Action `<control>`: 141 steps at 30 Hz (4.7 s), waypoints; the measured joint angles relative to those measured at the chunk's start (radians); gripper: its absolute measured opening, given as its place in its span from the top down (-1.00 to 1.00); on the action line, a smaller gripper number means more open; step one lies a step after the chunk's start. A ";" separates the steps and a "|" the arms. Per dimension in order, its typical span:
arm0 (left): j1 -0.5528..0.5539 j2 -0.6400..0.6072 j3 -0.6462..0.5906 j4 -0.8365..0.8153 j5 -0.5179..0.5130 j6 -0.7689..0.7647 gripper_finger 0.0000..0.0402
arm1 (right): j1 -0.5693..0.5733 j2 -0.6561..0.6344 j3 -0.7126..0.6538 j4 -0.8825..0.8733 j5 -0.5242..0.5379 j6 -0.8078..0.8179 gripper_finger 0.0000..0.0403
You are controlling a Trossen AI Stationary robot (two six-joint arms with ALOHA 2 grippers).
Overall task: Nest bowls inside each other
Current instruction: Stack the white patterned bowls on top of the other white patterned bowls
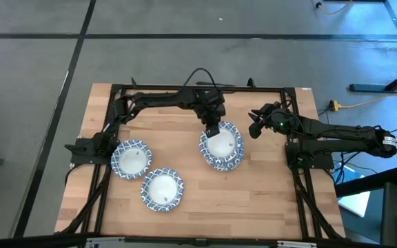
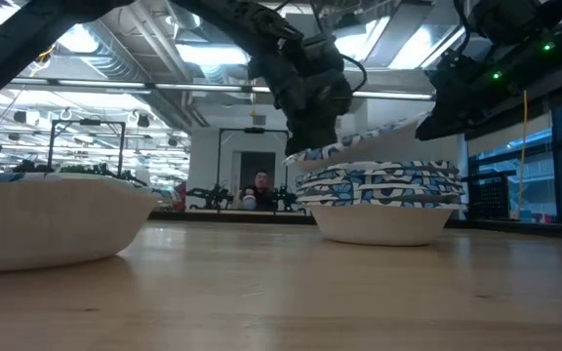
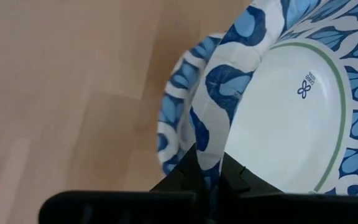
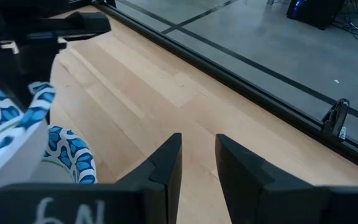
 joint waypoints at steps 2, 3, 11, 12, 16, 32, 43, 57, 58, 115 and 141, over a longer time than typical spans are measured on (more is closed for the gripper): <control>0.004 0.000 0.000 0.003 0.005 0.000 1.00 | 0.000 0.000 0.000 0.000 0.000 0.000 0.51; 0.006 0.000 0.000 0.008 0.005 0.000 1.00 | 0.000 0.000 0.000 0.000 0.000 0.000 0.51; 0.007 0.000 0.000 0.023 0.041 0.000 1.00 | 0.000 0.000 0.000 0.000 0.000 0.000 0.51; 0.007 0.000 0.000 0.023 0.055 0.000 1.00 | 0.000 0.000 0.000 0.000 0.000 0.000 0.51; 0.000 0.018 -0.001 0.024 0.054 0.000 1.00 | 0.000 0.000 0.000 0.001 0.000 0.000 0.51; -0.006 0.037 0.000 0.034 0.054 0.015 0.84 | 0.000 0.000 0.000 0.000 0.000 0.003 0.51; -0.004 0.037 0.000 0.073 0.043 0.014 0.26 | 0.000 0.000 0.000 -0.016 0.000 -0.001 0.51; 0.059 -0.015 -0.001 -0.035 0.066 0.288 0.22 | 0.000 0.000 0.000 -0.029 0.000 0.005 0.51; 0.063 -0.025 0.000 -0.053 0.091 0.294 0.22 | 0.000 0.000 0.000 -0.029 0.000 0.005 0.51; -0.066 -0.887 -1.031 -0.300 -0.286 0.471 0.23 | 0.000 0.000 0.000 0.018 -0.016 0.002 0.51; -0.106 -0.613 -1.031 -0.276 -0.314 0.533 0.29 | 0.000 0.000 0.000 0.015 -0.018 0.000 0.51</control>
